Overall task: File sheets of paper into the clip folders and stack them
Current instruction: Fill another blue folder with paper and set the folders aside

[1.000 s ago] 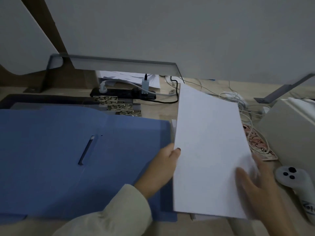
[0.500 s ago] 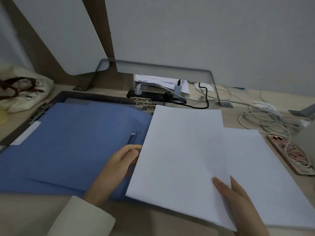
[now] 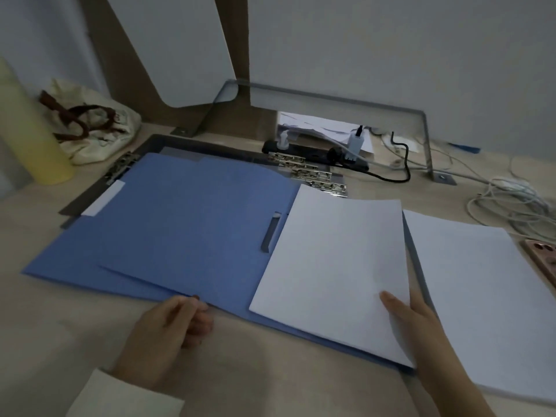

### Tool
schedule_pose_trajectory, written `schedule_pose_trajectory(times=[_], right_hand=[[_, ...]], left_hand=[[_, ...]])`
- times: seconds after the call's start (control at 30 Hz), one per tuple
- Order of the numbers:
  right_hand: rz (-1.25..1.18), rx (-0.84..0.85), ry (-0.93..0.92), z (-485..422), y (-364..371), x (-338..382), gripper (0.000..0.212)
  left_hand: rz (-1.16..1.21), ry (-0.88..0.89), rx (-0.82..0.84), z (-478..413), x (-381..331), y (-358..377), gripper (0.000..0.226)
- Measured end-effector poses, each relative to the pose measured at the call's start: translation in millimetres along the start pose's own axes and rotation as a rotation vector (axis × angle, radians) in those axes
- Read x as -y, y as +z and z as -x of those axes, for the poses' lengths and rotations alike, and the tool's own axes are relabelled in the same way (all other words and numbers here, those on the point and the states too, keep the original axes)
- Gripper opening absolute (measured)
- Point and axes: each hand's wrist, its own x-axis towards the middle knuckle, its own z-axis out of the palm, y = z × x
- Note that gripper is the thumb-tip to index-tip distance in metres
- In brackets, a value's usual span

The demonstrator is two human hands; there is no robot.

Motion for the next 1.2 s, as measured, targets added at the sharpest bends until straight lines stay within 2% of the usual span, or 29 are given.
schedule_pose_trajectory(times=[0.17,0.33,0.4,0.43,0.47,0.6,0.73,0.87,1.2], right_hand=[[0.024,0.023,0.072,-4,-5,-1,0.019],[0.067,0.029,0.084,-8,-6,1,0.019],[0.073,0.023,0.085,-9,-5,0,0.019],[0.07,0.022,0.085,-9,-5,0,0.02],[0.07,0.021,0.086,-9,-4,0,0.019],[0.092,0.018,0.075,-9,-4,-1,0.019],[0.187,-0.02,0.047,-12,-4,0,0.02],[0.383,-0.108,0.05,-18,-11,-6,0.053],[0.517,-0.08,0.071,-8,-13,2,0.047]], left_hand=[[0.156,-0.032,0.0,10,-5,4,0.027],[0.068,0.227,-0.055,24,-6,17,0.017],[0.028,0.276,-0.086,25,-10,25,0.011],[0.012,0.283,-0.097,24,-13,30,0.005],[-0.003,0.29,-0.098,22,-15,35,0.008],[-0.045,0.236,-0.036,8,-11,56,0.029],[-0.224,0.231,-0.091,-6,6,66,0.023],[-0.307,0.317,-0.101,-11,16,66,0.023],[-0.334,0.296,-0.068,-12,17,67,0.018]])
